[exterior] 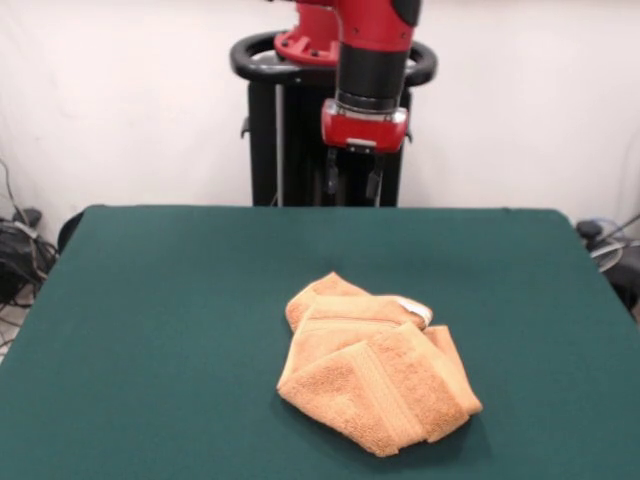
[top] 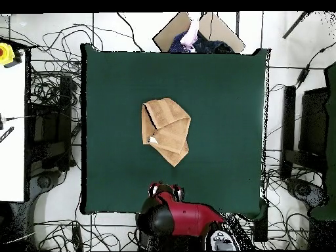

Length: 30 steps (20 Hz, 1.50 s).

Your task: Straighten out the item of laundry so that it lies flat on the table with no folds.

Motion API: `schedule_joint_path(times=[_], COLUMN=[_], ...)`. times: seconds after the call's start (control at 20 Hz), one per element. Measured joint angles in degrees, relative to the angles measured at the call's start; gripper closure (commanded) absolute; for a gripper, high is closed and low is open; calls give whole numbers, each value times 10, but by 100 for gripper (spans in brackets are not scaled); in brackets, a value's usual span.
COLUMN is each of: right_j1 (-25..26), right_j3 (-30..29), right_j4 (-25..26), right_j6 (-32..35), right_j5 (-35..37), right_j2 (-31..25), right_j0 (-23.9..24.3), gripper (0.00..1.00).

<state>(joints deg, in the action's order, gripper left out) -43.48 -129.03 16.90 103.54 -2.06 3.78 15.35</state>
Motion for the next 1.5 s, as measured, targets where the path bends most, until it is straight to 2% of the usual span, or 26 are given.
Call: schedule_joint_path(times=[0.55, 0.9, 1.5], right_j1=[-3, 45, 92], right_j3=[-4, 14, 61], right_j4=[9, 9, 9], right_j6=[0, 0, 0], right_j5=[1, 1, 1], right_j2=[-1, -1, -1], right_j0=[24, 20, 18], gripper=[0, 0, 0])
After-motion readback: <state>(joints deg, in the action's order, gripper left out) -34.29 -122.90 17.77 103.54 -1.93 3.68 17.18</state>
